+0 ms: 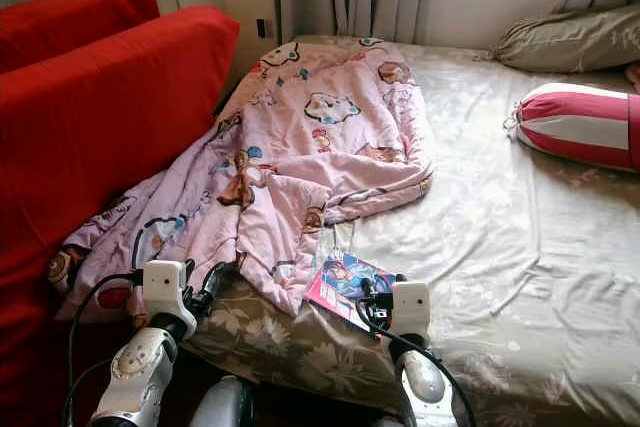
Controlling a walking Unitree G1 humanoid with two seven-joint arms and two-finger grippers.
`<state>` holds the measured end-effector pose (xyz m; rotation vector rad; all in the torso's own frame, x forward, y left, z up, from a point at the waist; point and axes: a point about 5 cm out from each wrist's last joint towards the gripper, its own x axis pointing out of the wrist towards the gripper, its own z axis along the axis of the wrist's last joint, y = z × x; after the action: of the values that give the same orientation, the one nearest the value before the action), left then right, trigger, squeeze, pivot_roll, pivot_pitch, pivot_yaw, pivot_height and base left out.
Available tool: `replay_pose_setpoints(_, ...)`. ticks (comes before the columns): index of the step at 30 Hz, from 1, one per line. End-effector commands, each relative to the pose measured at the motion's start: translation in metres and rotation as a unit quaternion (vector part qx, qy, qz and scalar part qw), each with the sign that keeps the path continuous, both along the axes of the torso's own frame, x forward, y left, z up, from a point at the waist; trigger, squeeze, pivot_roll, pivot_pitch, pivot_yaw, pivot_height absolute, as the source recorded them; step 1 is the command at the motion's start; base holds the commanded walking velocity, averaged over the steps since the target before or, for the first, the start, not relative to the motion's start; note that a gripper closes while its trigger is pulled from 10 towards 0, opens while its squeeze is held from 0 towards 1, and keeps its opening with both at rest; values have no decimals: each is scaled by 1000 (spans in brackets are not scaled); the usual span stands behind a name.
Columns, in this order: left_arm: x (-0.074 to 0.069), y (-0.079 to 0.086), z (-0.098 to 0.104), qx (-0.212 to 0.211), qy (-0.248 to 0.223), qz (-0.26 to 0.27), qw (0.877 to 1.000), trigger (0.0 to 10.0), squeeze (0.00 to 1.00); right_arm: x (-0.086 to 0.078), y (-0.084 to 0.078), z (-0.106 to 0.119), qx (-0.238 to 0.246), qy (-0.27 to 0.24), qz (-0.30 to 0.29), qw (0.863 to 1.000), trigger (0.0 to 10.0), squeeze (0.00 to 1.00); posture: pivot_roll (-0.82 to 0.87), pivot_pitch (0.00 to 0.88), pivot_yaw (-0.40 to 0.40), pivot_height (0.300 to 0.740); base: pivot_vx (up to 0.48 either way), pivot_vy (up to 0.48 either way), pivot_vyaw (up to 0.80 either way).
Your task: Clean up the room
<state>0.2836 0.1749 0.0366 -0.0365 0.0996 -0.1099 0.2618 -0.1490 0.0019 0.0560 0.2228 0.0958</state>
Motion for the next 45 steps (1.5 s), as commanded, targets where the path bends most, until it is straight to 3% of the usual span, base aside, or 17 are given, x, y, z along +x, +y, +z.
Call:
replay_pose_setpoints(1,3,2,4,4,-2,2,1000,10000,0,2,1,0,9,4,-7,1000,10000,0,40,75,2,641,0,0,0)
replay_pose_setpoints(11,4,1,7,0,-8,1,1000,10000,0,9,5,2,3,13,-2,1000,10000,0,45,90,5,631,0,0,0)
replay_pose_setpoints(45,3,1,0,8,25,-2,1000,10000,0,1,6,-12,9,41,15,999,10000,0,56,85,13,622,0,0,0)
